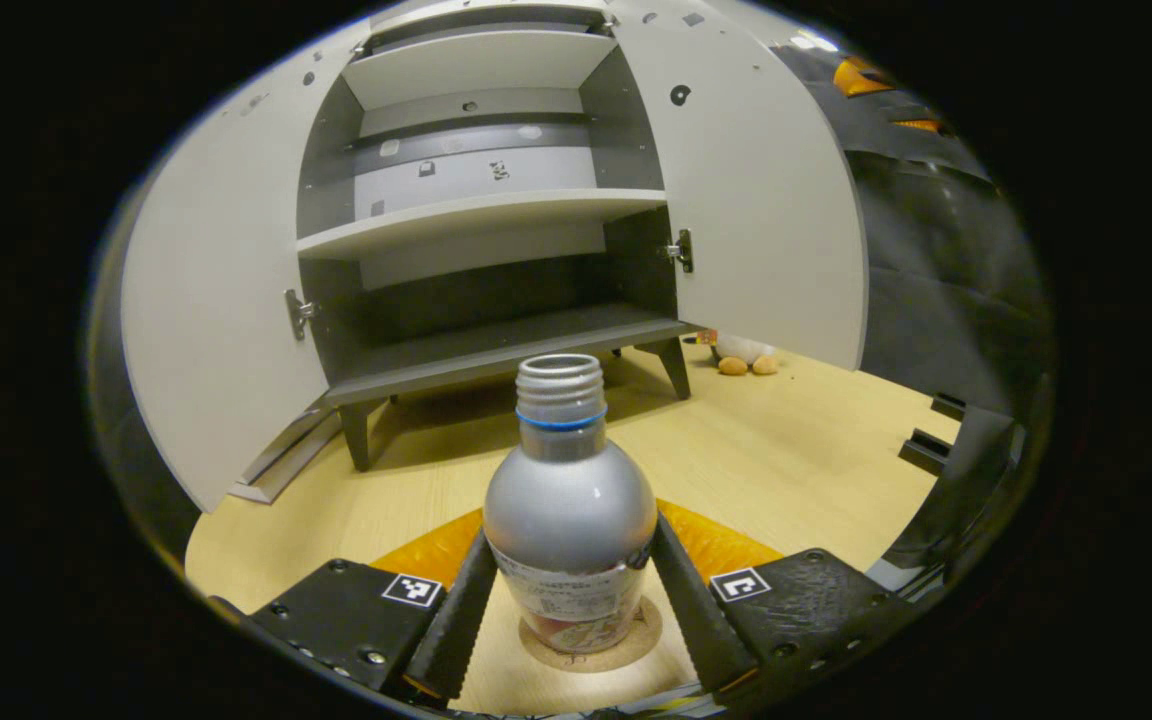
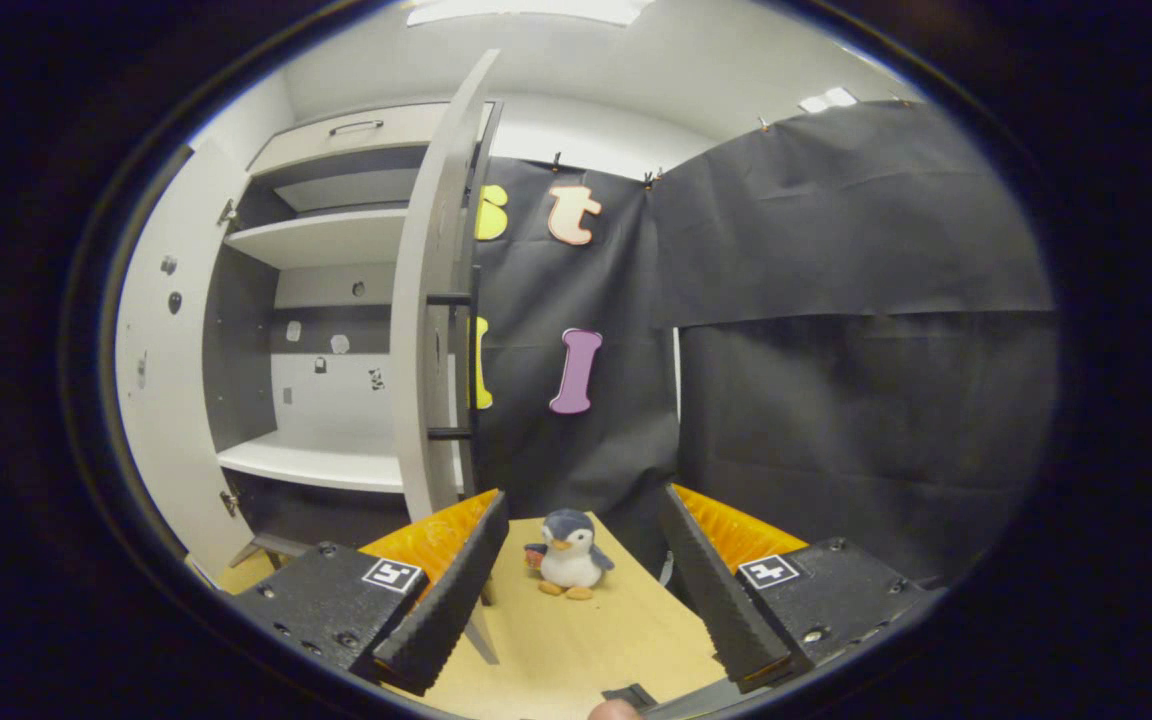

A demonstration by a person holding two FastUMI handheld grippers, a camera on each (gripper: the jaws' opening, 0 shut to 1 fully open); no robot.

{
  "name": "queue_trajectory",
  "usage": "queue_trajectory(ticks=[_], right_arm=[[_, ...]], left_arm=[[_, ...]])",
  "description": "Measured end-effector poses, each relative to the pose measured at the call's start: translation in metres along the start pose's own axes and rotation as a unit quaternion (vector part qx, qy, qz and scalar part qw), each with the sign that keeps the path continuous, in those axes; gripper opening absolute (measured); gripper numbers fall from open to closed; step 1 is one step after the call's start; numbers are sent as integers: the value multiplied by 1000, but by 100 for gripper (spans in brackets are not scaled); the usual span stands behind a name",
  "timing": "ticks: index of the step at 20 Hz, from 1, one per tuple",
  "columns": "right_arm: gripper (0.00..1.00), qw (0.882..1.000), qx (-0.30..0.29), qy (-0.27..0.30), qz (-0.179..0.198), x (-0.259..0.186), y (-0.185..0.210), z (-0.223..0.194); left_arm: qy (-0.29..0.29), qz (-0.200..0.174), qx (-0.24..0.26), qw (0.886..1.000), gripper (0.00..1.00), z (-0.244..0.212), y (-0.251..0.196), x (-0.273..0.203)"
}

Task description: Grasp the bottle in the cabinet with the left hand and place it on the coaster, then close the right door with the right hand and the left door with the left hand.

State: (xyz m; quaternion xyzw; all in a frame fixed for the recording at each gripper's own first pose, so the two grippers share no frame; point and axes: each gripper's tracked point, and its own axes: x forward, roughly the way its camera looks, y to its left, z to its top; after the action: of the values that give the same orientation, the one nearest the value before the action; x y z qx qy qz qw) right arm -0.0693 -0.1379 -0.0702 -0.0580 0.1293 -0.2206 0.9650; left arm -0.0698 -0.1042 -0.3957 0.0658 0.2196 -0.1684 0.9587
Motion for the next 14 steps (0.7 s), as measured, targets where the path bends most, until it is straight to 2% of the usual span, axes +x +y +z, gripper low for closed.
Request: queue_trajectory(ticks=[3, 9, 13, 14], right_arm=[[98, 1000, -10, -10, -7, 3, -14, 9], [100, 999, -8, -49, -12, 17, -30, 37], [98, 998, -4, -65, 17, 36, -17, 55], [100, 997, -6, -70, 19, 41, -15, 60]], left_arm=[[6, 8, 1, 1000, 97, 2, 5, -4], [20, 35, -9, 999, 97, 14, 13, -17], [9, 39, 3, 999, 98, 35, 17, -27], [13, 36, 5, 999, 98, 37, 15, -29]])
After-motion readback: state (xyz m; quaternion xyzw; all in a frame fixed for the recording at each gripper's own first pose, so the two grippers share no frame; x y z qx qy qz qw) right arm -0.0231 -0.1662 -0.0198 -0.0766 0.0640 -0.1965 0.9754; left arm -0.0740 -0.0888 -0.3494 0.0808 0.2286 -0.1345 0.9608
